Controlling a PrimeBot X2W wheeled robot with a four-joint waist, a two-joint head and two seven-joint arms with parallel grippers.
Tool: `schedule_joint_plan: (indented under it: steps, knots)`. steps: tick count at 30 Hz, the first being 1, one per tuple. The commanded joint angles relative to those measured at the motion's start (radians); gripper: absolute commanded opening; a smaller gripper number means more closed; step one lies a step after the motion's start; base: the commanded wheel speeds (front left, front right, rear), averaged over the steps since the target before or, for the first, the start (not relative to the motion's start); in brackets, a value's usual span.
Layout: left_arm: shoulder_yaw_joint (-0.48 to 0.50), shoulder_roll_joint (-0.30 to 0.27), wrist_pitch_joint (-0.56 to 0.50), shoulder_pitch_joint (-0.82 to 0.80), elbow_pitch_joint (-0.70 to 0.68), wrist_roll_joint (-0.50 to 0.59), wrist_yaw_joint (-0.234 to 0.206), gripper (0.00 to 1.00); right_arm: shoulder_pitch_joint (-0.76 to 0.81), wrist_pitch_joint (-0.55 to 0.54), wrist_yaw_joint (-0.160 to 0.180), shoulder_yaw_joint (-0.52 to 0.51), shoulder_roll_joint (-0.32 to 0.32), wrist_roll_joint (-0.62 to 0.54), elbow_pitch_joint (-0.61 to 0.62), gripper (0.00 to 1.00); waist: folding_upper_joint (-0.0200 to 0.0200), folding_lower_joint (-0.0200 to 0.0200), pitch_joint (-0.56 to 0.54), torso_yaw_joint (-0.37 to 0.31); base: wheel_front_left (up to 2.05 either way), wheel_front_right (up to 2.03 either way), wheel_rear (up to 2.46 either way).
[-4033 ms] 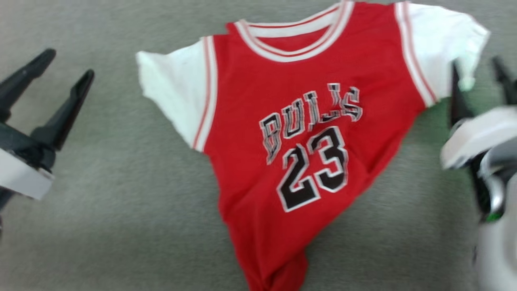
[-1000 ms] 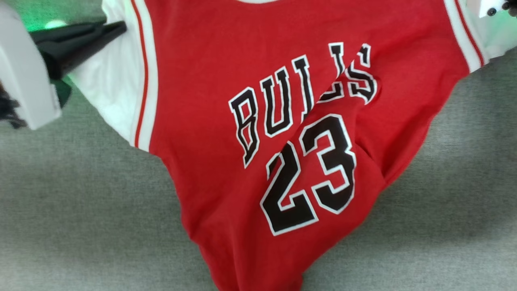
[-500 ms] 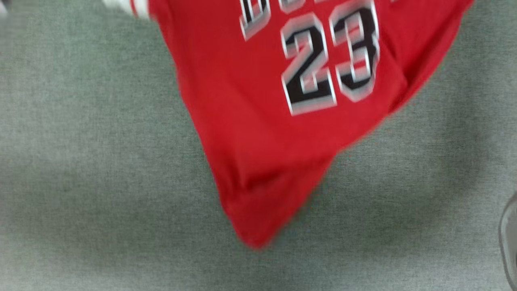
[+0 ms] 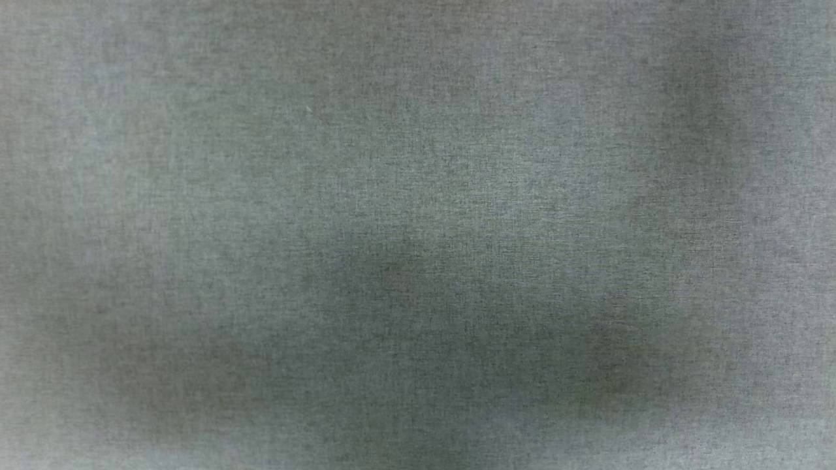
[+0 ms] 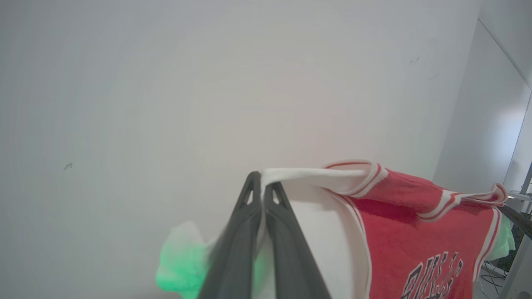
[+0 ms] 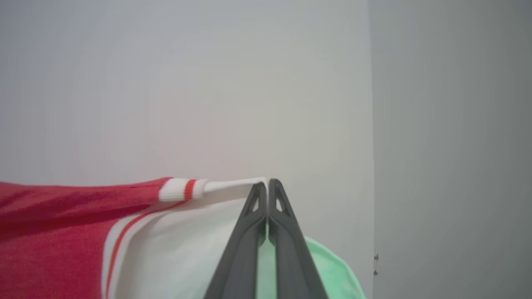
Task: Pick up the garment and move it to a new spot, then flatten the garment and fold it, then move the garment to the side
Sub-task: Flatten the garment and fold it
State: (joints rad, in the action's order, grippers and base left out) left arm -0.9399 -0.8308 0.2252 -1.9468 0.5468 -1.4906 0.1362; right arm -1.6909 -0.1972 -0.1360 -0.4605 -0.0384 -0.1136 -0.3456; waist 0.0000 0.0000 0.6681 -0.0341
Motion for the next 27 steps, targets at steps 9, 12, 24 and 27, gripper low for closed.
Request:
schedule_joint_plan:
  steps: [9, 12, 24, 27]
  knots:
    - [-0.003, -0.032, 0.028, 0.148, -0.037, -0.077, -0.009, 0.0, 0.074, 0.067, 0.009, 0.048, -0.018, -0.042, -0.105, 0.0, 0.0, 0.0, -0.004, 0.014, 0.0, 0.0, 0.0]
    - [-0.003, -0.06, 0.033, 0.278, -0.116, -0.119, -0.008, 0.0, 0.17, 0.057, 0.008, 0.083, -0.018, -0.02, -0.083, 0.0, 0.0, 0.0, -0.008, 0.015, 0.0, 0.0, 0.0]
    - [0.163, -0.132, 0.04, 0.934, -0.482, -0.164, -0.007, 0.0, 0.817, -0.223, 0.006, 0.26, -0.032, 0.238, 0.353, 0.0, 0.0, 0.0, -0.097, 0.034, 0.0, 0.0, 0.0]
    - [0.229, -0.117, 0.039, 1.1, -0.53, -0.125, -0.007, 0.0, 0.989, -0.335, 0.006, 0.266, -0.025, 0.296, 0.492, 0.0, 0.0, 0.0, -0.127, 0.036, 0.0, 0.0, 0.0]
